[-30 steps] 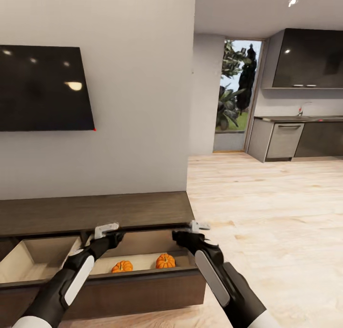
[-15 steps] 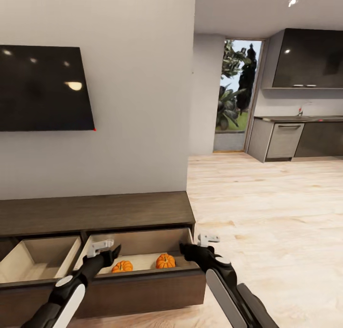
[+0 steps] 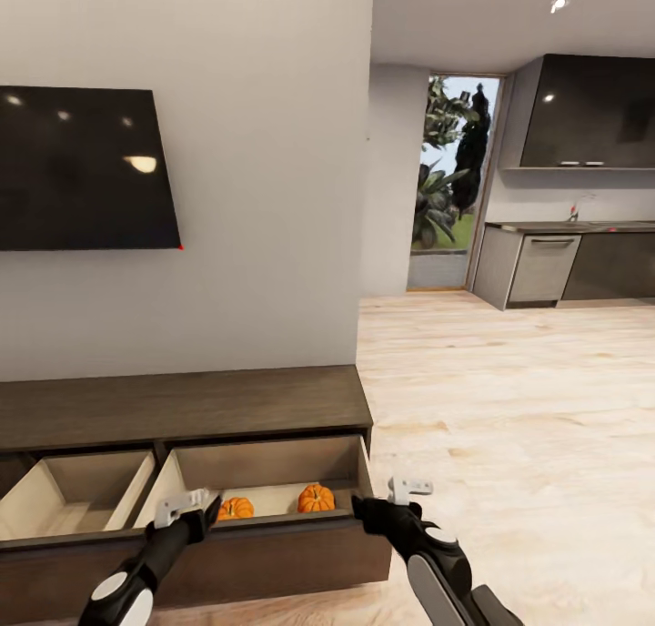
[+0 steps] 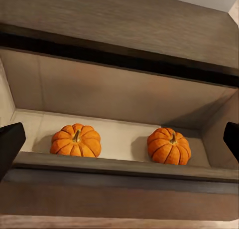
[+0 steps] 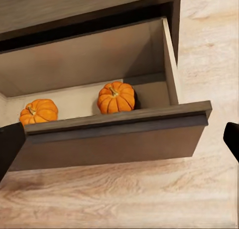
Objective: Place each of the two pumpkins and all three candles from the living room inside a cabinet in the living room (use any cabinet), then make sure every cabinet is closed, and position the cauldron so it is next to a table in the living room.
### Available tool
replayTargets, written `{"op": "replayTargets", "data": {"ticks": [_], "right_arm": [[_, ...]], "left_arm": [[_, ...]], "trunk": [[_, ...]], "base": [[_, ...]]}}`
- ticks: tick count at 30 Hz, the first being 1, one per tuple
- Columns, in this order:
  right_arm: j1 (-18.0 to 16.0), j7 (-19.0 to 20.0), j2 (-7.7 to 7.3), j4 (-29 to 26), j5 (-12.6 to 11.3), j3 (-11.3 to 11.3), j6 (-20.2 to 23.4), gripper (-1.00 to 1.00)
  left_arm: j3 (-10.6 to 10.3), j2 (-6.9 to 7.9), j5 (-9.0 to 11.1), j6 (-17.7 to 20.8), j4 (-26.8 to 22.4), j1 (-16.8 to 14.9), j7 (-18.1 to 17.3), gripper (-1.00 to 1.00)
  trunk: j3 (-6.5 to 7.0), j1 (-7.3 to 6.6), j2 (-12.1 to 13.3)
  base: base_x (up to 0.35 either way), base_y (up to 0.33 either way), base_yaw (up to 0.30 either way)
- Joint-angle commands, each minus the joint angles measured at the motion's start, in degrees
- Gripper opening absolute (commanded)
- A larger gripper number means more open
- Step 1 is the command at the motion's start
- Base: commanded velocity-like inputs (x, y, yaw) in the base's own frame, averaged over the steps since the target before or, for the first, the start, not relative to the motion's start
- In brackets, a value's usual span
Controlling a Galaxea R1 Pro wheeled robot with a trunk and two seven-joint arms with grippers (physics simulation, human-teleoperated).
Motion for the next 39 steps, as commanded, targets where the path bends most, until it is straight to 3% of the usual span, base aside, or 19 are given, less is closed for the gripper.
{"op": "replayTargets", "data": {"ticks": [1, 4, 7, 13, 19, 21, 28, 39], "right_arm": [[0.03, -0.6, -0.08, 0.4, -0.53, 0.16, 0.05, 1.0], [0.11, -0.59, -0.13, 1.42, -0.4, 0.17, -0.82, 1.0], [0.2, -0.38, -0.33, 3.74, 2.72, 0.32, -5.52, 1.0], [0.87, 0.06, -0.37, 6.59, 6.26, 0.4, -8.7, 1.0], [1.11, 0.15, -0.17, 9.47, 6.98, 0.68, -12.24, 1.0], [1.14, 0.16, -0.11, 11.71, 7.06, 2.29, -15.02, 1.0], [1.16, 0.17, 0.06, 14.11, 7.08, 5.54, -17.65, 1.0], [1.13, 0.17, 0.59, 20.75, 7.22, 7.19, -18.11, 1.0]], "left_arm": [[-0.19, 0.05, 0.57, -1.09, 0.71, 0.09, 0.33, 1.0], [-0.25, 0.03, 0.53, -2.96, 1.58, 0.22, 0.38, 1.0], [-0.25, 0.04, 0.52, -4.83, 2.71, 0.31, 0.38, 1.0], [-0.3, 0.08, -0.16, -7.29, 3.34, 0.44, 0.37, 1.0], [-0.26, -0.04, -4.22, -10.12, 5.39, 1.1, 0.58, 1.0], [-0.25, -0.06, -4.71, -11.35, 6.51, 1.17, 0.59, 1.0], [-0.27, -0.07, -5.05, -12.34, 7.88, 1.23, 0.6, 1.0], [-0.42, -0.49, -5.06, -17.46, 18.82, 1.09, 0.6, 1.0]], "trunk": [[-0.06, -0.01, -0.03], [-0.06, -0.01, -0.03], [-0.06, -0.01, -0.03], [-0.06, -0.01, -0.03], [-0.06, -0.01, -0.03], [-0.06, -0.01, -0.03], [-0.06, -0.01, -0.03], [-0.06, -0.01, -0.03]], "base": [[0.0, 0.0, 0.0], [0.0, 0.0, 0.0], [0.0, 0.0, 0.0], [0.0, 0.0, 0.0], [0.0, 0.0, 0.0], [0.0, 0.0, 0.0], [0.0, 0.0, 0.0], [0.0, 0.0, 0.0]]}}
